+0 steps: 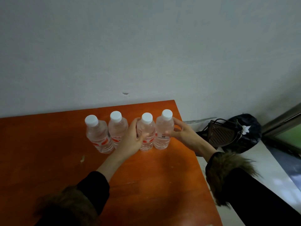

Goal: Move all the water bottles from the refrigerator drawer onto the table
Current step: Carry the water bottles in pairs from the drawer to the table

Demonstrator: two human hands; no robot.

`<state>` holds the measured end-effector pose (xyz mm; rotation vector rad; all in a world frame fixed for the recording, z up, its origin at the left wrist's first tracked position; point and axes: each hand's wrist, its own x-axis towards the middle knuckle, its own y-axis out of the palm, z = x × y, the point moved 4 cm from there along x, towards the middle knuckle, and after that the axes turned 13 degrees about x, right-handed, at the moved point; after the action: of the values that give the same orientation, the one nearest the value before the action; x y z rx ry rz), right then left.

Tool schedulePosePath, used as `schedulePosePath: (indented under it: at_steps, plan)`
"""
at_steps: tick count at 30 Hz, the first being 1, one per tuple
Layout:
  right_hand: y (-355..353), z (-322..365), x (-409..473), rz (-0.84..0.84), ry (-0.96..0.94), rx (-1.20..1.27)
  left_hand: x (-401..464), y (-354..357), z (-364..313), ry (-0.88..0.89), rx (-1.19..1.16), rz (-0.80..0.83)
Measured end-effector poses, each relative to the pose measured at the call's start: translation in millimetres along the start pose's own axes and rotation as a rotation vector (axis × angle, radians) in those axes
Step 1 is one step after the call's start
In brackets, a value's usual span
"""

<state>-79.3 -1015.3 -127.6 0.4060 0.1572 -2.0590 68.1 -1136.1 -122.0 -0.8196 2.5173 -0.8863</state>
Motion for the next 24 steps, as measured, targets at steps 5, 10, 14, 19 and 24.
schedulePosePath:
  at_steps: [5, 10, 14, 19, 24]
  plan:
    - [1.0, -1.7, 8.0, 0.06, 0.051, 0.111, 5.4, 1.4, 3.3, -0.001, -0.002, -0.011]
    - [4.0, -0.1, 5.5, 0.119, 0.062, 0.157, 3.4, 4.8, 8.0, -0.016, -0.016, -0.056]
    - [6.9, -2.8, 2.4, 0.114, 0.071, 0.14, -0.2, 6.8, 8.0, -0.033, -0.028, -0.063]
    - [6.9, -9.3, 0.3, -0.053, 0.073, 0.135, -3.8, 10.2, -1.1, -0.116, -0.057, -0.035]
    - [19.5, -3.4, -15.8, -0.057, 0.009, 0.004, -12.9, 8.3, -9.3, -0.18, -0.019, -0.048]
